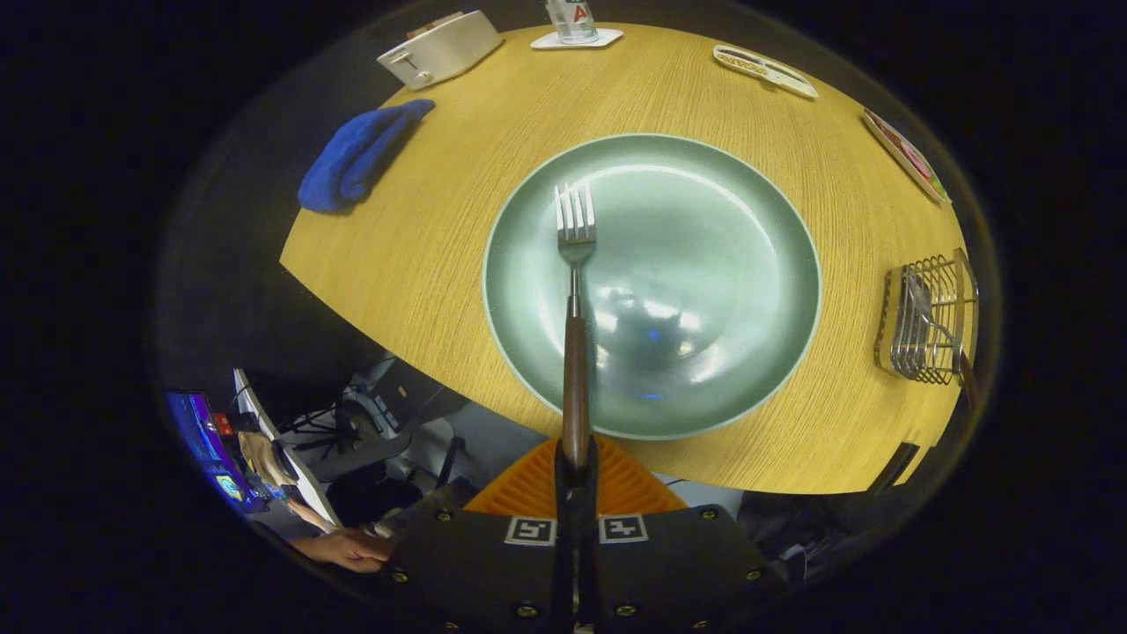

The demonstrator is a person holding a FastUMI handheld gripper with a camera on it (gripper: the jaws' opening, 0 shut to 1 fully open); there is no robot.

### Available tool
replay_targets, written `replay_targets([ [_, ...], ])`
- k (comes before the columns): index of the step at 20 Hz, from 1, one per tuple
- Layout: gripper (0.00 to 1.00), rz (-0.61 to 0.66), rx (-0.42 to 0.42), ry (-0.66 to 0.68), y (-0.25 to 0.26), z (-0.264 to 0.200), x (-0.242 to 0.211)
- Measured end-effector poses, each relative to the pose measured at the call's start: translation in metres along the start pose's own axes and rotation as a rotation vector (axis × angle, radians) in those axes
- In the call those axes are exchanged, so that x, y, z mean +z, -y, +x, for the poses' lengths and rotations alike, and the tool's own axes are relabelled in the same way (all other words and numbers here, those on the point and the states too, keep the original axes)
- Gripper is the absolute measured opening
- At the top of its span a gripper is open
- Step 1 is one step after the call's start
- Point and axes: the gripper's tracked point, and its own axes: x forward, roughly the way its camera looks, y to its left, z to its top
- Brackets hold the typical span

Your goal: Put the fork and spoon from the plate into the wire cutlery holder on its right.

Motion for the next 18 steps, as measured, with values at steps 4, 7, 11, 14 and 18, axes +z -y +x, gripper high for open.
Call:
replay_targets([
  [4,0.03,-0.063,0.002,-0.001,0.014,-0.021,-0.003],
  [7,0.03,-0.123,-0.014,-0.046,0.033,-0.043,-0.011],
  [11,0.03,-0.191,-0.067,-0.1,0.07,-0.078,-0.025],
  [14,0.03,-0.262,-0.108,-0.169,0.098,-0.11,-0.044],
  [18,0.03,-0.298,-0.169,-0.194,0.138,-0.162,-0.056],
])
